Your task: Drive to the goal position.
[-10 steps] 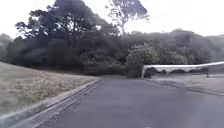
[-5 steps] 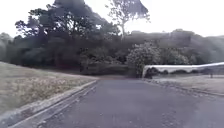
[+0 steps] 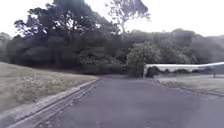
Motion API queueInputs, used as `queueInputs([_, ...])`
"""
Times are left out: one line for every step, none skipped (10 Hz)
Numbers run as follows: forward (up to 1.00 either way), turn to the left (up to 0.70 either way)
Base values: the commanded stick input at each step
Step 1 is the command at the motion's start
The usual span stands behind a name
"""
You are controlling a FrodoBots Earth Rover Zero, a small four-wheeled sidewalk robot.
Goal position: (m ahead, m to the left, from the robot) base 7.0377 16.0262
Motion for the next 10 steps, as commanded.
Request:
queueInputs([0.70, 0.00])
queueInputs([0.70, 0.00])
queueInputs([0.70, 0.00])
queueInputs([0.70, 0.00])
queueInputs([0.70, 0.00])
queueInputs([0.70, 0.00])
queueInputs([0.70, 0.00])
queueInputs([0.70, 0.00])
queueInputs([0.70, 0.00])
queueInputs([0.70, 0.00])
